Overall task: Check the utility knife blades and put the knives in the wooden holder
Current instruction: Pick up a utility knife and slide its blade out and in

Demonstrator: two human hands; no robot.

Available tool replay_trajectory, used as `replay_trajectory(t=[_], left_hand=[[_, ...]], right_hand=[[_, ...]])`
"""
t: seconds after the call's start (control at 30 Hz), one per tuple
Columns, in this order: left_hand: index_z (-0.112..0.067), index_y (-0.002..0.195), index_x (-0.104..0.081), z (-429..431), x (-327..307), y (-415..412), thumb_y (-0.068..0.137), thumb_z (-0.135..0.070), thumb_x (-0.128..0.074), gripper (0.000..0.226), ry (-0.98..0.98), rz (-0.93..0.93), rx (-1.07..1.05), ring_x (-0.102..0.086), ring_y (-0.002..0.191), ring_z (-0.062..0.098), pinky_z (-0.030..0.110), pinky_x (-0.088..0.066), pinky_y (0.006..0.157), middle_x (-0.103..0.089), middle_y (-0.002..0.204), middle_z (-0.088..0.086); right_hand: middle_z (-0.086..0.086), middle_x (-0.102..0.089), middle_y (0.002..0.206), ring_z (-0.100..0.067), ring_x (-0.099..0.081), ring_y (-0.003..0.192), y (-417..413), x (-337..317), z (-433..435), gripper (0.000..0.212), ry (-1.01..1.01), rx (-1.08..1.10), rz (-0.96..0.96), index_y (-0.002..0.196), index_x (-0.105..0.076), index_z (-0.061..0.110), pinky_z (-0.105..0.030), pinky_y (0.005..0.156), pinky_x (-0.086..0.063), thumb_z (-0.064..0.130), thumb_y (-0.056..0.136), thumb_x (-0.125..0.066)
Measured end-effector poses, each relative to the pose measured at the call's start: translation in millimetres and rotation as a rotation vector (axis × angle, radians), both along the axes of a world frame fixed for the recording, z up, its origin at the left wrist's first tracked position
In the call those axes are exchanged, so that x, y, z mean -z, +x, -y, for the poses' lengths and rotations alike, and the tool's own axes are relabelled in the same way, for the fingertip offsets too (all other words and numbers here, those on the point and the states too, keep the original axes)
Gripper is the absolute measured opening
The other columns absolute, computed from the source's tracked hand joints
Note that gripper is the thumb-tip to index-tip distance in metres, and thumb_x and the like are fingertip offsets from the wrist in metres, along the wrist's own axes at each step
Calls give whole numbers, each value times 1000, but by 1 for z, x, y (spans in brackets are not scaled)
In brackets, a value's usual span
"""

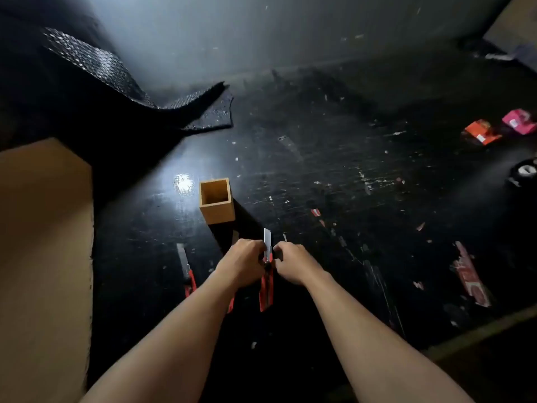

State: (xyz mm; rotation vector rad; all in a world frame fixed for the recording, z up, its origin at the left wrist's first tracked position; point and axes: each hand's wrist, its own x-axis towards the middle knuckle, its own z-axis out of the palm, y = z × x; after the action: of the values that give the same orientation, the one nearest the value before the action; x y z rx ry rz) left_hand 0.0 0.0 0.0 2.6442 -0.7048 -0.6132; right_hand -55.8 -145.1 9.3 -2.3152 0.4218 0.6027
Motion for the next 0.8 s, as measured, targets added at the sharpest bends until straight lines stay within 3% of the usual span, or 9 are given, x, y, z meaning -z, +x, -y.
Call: replay_trajectory(t=[0.1,0.23,0.33,0.4,0.53,0.6,0.7,0.73,0.8], left_hand=[[-12,88,-67,2,16,-15,84,-21,-57,14,-63,3,-69,-69,85,33,41,-53,68,-70,90,9],[-13,104,-70,3,28,-38,90,-21,-62,19,-71,-65,-235,-68,95,28,35,-49,71,-70,102,8],[-14,110,-71,9,29,-47,86,-16,-69,24,-173,-141,-425,-69,98,24,36,-56,80,-74,105,6],[-14,113,-72,12,28,-50,84,-10,-71,28,-251,-213,-540,-70,99,21,32,-56,82,-76,105,4],[-18,115,-76,7,28,-53,84,-5,-71,34,-365,-299,-640,-73,103,15,24,-56,85,-80,107,-1],[-17,115,-77,3,24,-52,84,-1,-71,35,-426,-311,-666,-74,99,10,17,-56,83,-80,105,-4],[-24,108,-75,-2,11,-51,85,0,-73,33,-541,-333,-680,-66,83,-8,3,-50,68,-75,93,-13],[-24,109,-76,-4,7,-50,85,0,-74,34,-585,-344,-680,-68,84,-6,6,-53,72,-77,94,-12],[-20,115,-77,-9,-1,-49,85,1,-75,36,-696,-398,-683,-77,93,9,25,-63,83,-81,100,-4]], right_hand=[[-5,-74,105,-27,-70,97,-10,13,-2,34,61,86,26,121,-68,20,-39,84,-58,23,89,-56],[1,-77,94,-19,-71,89,-19,29,-8,36,137,183,19,121,-68,23,-35,81,-58,17,87,-58],[-1,-78,87,-18,-69,81,-22,34,-13,39,159,224,37,120,-70,23,-27,64,-50,7,86,-57],[-1,-76,81,-18,-69,77,-23,37,-15,42,185,246,35,119,-70,26,-24,60,-48,3,84,-61],[4,-68,65,-14,-66,69,-28,43,-13,47,314,342,83,113,-72,28,-49,80,-62,-4,78,-65],[1,-67,70,-16,-67,73,-29,37,-13,47,386,365,118,114,-71,26,-52,84,-61,-7,82,-65],[-2,-72,85,-19,-71,86,-30,18,-12,45,502,407,184,110,-71,26,-41,82,-64,-11,86,-65],[-3,-74,91,-18,-73,91,-31,11,-12,45,530,412,206,109,-71,26,-39,82,-64,-11,86,-64],[-3,-77,101,-16,-74,99,-34,-3,-11,46,553,398,266,108,-72,29,-35,84,-63,-11,87,-64]])
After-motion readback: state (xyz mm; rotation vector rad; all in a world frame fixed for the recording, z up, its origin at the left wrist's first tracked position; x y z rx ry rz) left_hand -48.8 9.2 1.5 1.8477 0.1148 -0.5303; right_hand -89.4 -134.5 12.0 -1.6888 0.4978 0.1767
